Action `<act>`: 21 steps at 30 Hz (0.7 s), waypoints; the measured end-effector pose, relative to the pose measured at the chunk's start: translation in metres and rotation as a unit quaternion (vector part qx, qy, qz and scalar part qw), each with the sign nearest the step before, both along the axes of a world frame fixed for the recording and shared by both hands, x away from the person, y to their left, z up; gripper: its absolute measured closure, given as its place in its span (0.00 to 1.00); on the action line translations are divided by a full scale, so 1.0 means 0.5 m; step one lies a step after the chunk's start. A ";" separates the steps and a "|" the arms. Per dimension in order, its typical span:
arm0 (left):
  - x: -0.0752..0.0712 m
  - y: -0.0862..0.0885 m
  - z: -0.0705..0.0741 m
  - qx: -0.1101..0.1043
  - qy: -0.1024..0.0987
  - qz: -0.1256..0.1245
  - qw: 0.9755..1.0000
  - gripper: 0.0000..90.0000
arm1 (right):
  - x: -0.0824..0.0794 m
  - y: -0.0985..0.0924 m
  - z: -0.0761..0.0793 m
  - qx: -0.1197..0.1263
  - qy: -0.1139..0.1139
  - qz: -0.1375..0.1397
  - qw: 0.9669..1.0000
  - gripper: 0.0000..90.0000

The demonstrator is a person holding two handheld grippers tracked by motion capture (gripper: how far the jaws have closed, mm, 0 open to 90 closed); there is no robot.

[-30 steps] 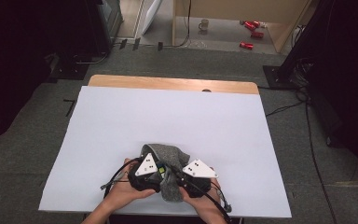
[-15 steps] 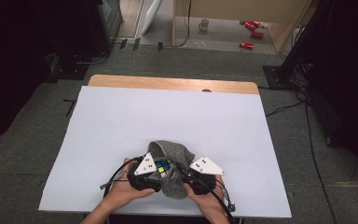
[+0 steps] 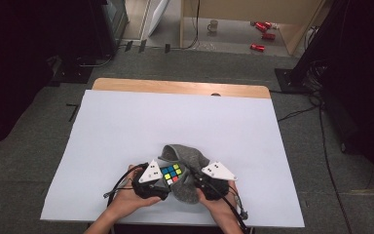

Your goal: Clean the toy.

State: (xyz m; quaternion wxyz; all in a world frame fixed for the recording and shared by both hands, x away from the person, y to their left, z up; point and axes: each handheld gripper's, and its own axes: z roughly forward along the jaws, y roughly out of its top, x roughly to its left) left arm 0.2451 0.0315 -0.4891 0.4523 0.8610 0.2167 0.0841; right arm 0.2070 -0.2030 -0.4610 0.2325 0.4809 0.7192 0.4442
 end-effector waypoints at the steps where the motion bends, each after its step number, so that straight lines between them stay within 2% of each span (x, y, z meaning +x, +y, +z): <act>1: 0.001 0.002 0.001 -0.002 0.000 0.001 1.000 0.38 | 0.003 -0.010 0.001 -0.001 -0.001 -0.009 1.000 0.83; 10: 0.010 0.021 0.010 -0.012 -0.002 0.013 1.000 0.38 | 0.030 -0.080 -0.011 -0.006 0.011 -0.064 0.998 0.81; 21: 0.014 0.021 0.005 -0.009 0.000 0.015 1.000 0.38 | 0.036 -0.100 -0.016 -0.014 0.017 -0.074 0.997 0.75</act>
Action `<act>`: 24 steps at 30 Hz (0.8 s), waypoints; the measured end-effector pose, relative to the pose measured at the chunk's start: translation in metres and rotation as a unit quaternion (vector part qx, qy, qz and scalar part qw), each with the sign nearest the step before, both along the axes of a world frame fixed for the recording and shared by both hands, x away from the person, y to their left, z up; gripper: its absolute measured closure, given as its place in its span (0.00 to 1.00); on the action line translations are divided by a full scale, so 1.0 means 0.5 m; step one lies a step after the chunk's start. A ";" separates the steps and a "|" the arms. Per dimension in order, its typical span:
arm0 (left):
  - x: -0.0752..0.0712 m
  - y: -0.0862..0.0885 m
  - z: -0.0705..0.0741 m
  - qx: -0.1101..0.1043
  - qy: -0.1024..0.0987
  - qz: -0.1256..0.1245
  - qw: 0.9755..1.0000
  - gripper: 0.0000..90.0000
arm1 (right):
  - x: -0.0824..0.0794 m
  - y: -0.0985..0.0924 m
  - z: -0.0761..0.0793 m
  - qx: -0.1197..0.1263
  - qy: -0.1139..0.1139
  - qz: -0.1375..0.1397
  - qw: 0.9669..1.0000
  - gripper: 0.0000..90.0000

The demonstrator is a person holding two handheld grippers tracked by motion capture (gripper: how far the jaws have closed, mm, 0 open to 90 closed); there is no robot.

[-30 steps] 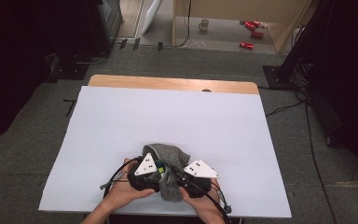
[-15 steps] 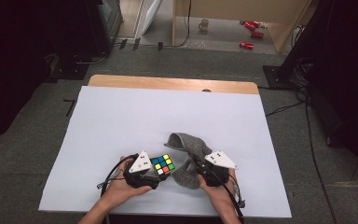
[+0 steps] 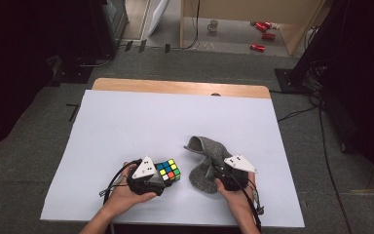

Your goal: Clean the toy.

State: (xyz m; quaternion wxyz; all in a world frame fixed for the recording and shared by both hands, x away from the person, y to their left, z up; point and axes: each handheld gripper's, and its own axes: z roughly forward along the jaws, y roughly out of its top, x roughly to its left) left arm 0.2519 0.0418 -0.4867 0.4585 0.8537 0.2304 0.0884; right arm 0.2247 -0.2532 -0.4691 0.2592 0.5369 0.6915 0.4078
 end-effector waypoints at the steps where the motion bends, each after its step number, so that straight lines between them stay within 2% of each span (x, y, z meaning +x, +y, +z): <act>1: 0.000 -0.001 -0.002 0.001 0.001 -0.001 1.000 0.38 | 0.000 0.000 0.000 0.000 0.000 0.000 1.000 0.75; 6: 0.000 -0.003 -0.012 0.016 0.006 -0.005 1.000 0.38 | 0.000 -0.003 -0.002 -0.002 0.002 -0.001 1.000 0.73; 13: 0.003 0.001 -0.014 0.011 0.020 -0.008 1.000 0.37 | 0.001 -0.004 -0.008 -0.006 0.003 0.002 1.000 0.71; 19: 0.007 0.006 -0.004 -0.005 0.035 -0.004 0.999 0.29 | 0.001 -0.003 -0.010 -0.009 0.005 0.007 1.000 0.69; 24: 0.010 -0.002 0.010 -0.009 0.031 0.000 0.999 0.26 | 0.003 -0.002 -0.015 -0.010 0.009 0.009 1.000 0.68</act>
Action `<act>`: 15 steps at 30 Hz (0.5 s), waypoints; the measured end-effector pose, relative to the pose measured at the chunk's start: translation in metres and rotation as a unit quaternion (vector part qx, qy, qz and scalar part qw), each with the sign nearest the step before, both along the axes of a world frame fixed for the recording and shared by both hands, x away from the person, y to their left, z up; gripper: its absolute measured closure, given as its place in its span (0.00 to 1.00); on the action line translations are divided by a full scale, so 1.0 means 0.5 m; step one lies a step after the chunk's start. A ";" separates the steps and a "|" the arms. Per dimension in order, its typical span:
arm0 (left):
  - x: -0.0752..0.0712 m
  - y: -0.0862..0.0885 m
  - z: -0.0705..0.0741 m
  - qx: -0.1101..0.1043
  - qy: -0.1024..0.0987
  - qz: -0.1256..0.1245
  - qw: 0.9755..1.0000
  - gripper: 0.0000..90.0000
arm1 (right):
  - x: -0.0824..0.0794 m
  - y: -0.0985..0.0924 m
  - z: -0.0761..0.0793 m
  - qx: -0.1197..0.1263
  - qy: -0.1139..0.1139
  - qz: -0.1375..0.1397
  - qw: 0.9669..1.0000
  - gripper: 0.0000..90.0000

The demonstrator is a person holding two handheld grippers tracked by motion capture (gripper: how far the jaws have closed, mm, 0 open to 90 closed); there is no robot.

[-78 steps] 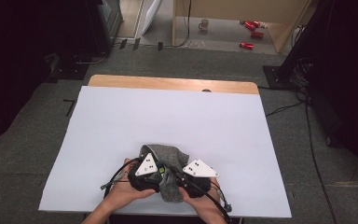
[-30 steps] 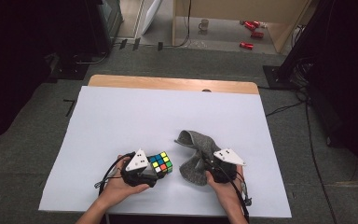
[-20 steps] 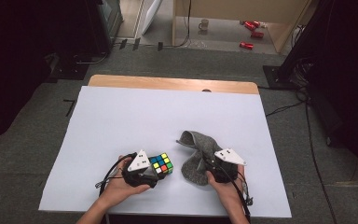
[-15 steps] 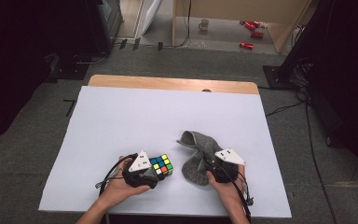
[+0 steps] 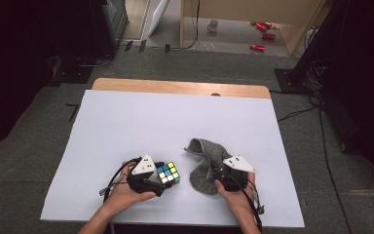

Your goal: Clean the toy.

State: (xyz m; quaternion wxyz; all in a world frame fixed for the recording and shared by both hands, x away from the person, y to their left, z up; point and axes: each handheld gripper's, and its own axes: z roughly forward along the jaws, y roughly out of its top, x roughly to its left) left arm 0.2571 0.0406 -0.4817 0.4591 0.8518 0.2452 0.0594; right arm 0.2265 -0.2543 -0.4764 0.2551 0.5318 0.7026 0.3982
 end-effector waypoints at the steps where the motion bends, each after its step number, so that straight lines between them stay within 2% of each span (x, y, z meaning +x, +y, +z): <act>1: 0.000 -0.002 0.002 -0.001 0.000 0.001 1.000 0.26 | 0.000 0.000 -0.001 0.000 0.001 0.000 1.000 0.68; 7: 0.006 -0.022 0.016 0.004 -0.002 0.001 1.000 0.26 | 0.001 -0.001 -0.003 0.002 0.004 0.000 1.000 0.68; 15: 0.017 -0.053 0.030 0.028 0.003 0.004 1.000 0.30 | 0.001 0.002 -0.007 0.000 0.006 0.003 1.000 0.67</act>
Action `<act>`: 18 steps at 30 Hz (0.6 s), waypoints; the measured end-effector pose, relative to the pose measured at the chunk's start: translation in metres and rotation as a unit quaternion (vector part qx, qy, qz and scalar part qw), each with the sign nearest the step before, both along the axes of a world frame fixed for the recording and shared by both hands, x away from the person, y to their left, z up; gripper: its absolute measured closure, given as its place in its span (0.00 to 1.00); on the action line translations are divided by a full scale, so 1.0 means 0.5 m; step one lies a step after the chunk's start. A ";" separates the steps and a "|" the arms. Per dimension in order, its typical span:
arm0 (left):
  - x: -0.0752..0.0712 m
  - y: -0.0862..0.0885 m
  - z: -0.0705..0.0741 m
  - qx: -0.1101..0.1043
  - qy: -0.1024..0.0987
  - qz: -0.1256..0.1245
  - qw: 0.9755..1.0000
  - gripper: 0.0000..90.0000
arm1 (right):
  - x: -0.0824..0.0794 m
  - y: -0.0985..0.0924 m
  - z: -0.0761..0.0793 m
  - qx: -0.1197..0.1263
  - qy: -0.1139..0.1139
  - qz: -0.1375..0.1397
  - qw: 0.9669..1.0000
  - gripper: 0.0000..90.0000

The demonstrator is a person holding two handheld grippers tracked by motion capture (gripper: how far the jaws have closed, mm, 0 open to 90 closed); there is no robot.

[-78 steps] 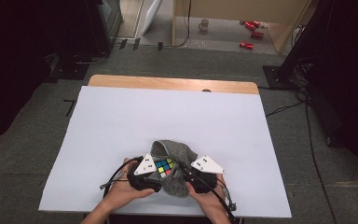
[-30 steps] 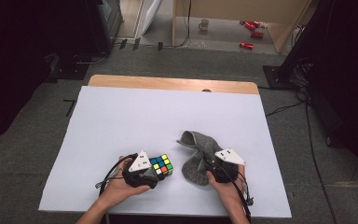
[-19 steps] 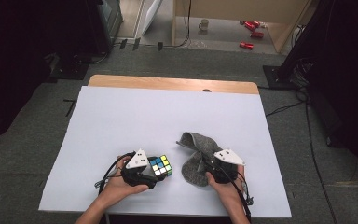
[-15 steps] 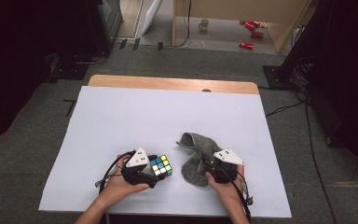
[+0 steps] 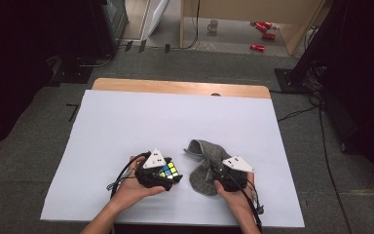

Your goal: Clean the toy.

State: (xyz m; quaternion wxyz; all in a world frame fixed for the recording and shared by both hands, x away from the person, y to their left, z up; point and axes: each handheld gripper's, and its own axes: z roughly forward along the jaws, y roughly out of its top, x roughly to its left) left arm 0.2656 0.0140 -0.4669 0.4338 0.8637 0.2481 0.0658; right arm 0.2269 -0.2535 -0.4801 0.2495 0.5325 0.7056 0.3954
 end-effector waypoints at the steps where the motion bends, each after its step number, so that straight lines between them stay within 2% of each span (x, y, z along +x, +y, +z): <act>1: 0.001 -0.003 -0.001 0.003 0.001 0.000 1.000 0.32 | 0.000 0.000 0.000 0.000 0.000 0.000 1.000 0.67; 6: 0.003 -0.003 0.000 0.006 0.007 0.006 1.000 0.35 | 0.000 -0.002 0.000 0.001 -0.001 0.000 1.000 0.64; 11: 0.000 -0.005 0.003 0.028 0.010 0.009 1.000 0.37 | 0.000 -0.001 -0.001 0.000 0.000 0.000 1.000 0.63; 18: -0.001 -0.004 0.006 0.036 0.015 0.010 0.999 0.37 | 0.000 0.002 -0.001 0.000 0.001 0.000 1.000 0.63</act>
